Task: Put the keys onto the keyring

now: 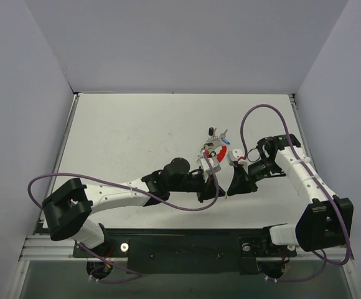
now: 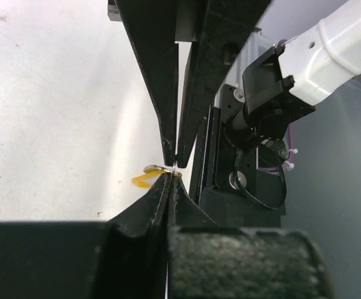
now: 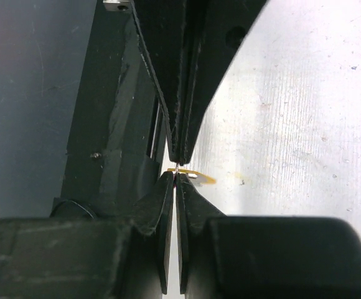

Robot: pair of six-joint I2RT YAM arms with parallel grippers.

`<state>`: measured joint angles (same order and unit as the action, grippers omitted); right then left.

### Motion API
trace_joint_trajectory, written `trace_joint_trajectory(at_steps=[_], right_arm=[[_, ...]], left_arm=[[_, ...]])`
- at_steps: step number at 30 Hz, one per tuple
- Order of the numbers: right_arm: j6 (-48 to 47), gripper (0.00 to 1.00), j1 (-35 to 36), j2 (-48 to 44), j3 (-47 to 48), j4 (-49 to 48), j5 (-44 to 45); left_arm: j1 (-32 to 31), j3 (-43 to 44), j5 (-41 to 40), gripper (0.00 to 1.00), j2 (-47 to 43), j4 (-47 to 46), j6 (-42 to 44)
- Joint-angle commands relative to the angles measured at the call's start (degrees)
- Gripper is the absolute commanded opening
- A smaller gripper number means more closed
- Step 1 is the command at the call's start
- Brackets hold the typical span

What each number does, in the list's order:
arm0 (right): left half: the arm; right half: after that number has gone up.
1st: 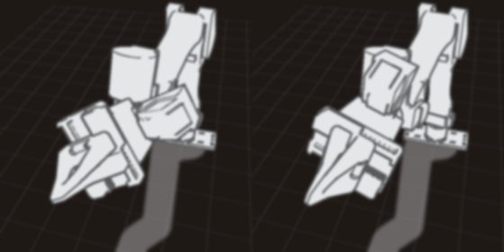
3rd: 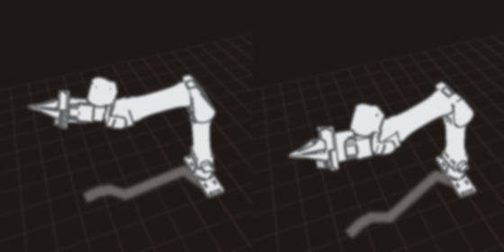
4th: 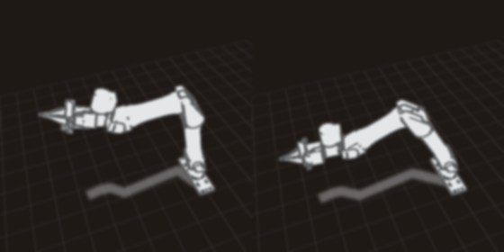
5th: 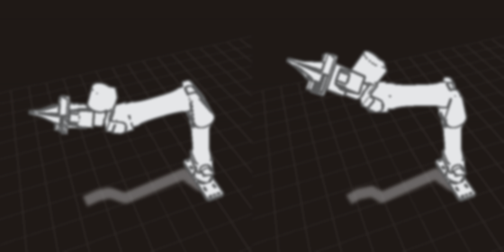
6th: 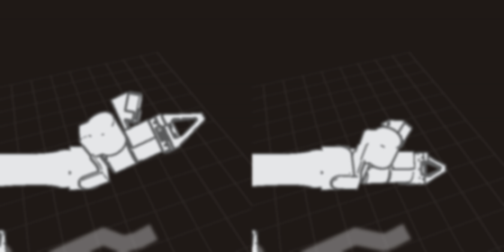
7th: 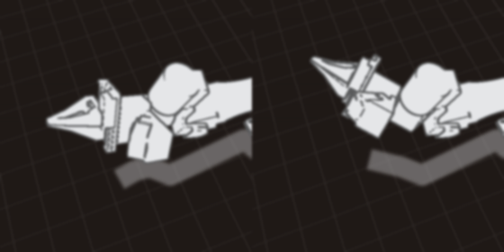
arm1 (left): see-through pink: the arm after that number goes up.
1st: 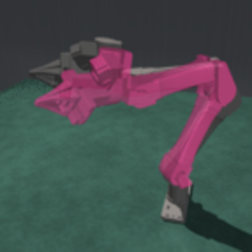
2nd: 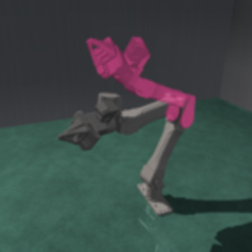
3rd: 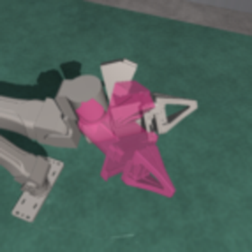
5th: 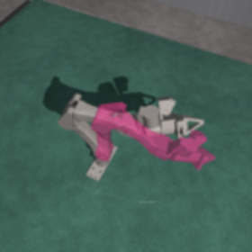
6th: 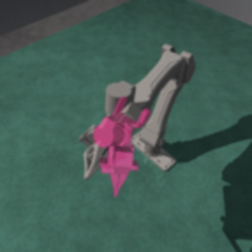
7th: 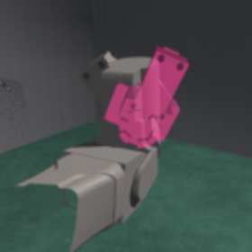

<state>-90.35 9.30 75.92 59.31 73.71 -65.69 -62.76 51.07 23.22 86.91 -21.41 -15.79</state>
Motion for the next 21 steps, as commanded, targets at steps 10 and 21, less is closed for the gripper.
trace_joint_trajectory(at_steps=[10, 21], right_arm=[[3.0, 0.00, -3.1, -3.3, 0.5, 8.1, -7.2], [-0.2, 0.00, -3.2, -4.1, -0.9, 8.5, -8.7]], left_arm=[[-0.2, -16.5, -7.0, 0.29, -8.3, -29.4, -3.4], [-4.3, -16.9, -11.1, 0.31, -3.0, -39.6, 4.7]])
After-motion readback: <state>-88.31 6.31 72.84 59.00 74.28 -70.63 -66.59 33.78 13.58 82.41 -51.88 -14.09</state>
